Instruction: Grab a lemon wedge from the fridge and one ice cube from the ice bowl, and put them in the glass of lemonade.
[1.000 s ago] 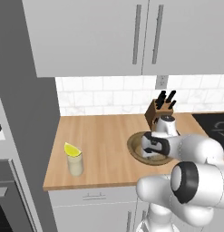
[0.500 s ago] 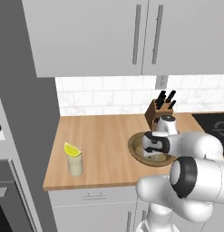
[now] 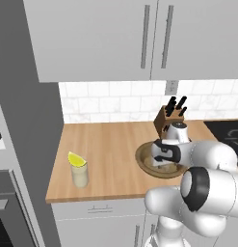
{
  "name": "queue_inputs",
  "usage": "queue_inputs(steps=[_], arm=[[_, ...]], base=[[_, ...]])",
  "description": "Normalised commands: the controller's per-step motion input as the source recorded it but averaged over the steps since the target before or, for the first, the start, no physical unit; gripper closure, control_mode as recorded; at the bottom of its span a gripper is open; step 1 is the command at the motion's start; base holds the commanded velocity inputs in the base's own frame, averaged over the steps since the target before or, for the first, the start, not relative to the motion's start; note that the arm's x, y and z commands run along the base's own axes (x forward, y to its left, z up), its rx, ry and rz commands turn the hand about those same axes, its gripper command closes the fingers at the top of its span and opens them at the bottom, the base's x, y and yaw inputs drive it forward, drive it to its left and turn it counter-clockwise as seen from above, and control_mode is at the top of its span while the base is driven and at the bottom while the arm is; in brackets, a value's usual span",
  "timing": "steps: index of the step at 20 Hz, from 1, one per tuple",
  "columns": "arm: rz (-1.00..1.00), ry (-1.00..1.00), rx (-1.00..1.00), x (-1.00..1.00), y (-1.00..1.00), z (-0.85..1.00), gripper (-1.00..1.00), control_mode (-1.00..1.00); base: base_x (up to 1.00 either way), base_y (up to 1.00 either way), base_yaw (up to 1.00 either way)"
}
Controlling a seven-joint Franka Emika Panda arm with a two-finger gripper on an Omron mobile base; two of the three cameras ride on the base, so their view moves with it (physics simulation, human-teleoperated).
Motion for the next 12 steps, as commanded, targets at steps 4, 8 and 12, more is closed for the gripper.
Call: queue_inputs(steps=[4, 8, 12], arm=[[0.0, 0.0, 0.0, -0.13, 0.06, 0.0, -1.0, -1.0], [0.0, 0.0, 0.0, -0.01, 0.24, 0.0, -1.0, -1.0], [0.0, 0.0, 0.0, 0.0, 0.14, 0.0, -1.0, -1.0]], base=[[0.0, 0.0, 0.0], [0.0, 0.0, 0.0], [0.0, 0.0, 0.0]])
